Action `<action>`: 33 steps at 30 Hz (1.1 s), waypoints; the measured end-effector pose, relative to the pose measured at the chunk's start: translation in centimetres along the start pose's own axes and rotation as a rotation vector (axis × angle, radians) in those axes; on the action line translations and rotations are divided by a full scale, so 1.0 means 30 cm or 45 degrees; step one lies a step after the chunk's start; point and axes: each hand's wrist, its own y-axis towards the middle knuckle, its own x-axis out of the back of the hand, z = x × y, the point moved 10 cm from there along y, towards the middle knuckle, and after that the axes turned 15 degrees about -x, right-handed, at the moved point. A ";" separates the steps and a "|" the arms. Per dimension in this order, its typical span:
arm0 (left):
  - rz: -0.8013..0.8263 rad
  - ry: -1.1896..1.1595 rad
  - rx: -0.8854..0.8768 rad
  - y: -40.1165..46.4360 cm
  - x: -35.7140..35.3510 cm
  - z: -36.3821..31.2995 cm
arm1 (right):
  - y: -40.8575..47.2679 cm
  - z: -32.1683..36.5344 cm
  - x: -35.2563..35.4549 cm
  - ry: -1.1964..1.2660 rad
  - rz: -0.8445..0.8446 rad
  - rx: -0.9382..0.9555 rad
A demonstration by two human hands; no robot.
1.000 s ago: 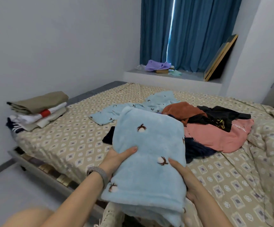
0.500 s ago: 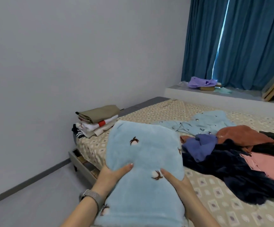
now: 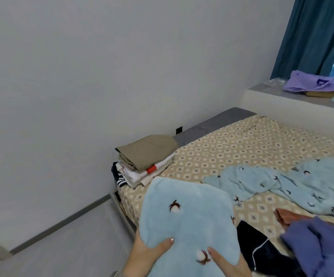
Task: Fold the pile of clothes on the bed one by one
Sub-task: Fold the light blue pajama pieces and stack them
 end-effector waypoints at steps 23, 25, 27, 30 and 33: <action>-0.070 0.204 0.336 0.761 0.962 -0.475 | 0.281 0.347 -1.351 -0.171 -0.038 -0.257; -0.002 0.195 0.338 0.881 0.917 -0.430 | 0.369 0.399 -1.336 -0.145 -0.068 -0.251; 0.042 0.181 0.342 0.999 0.865 -0.383 | 0.462 0.446 -1.315 -0.129 -0.096 -0.254; 0.058 0.163 0.348 1.155 0.793 -0.305 | 0.609 0.513 -1.279 -0.100 -0.112 -0.246; 0.166 0.137 0.407 1.288 0.725 -0.211 | 0.721 0.549 -1.238 -0.047 -0.182 -0.248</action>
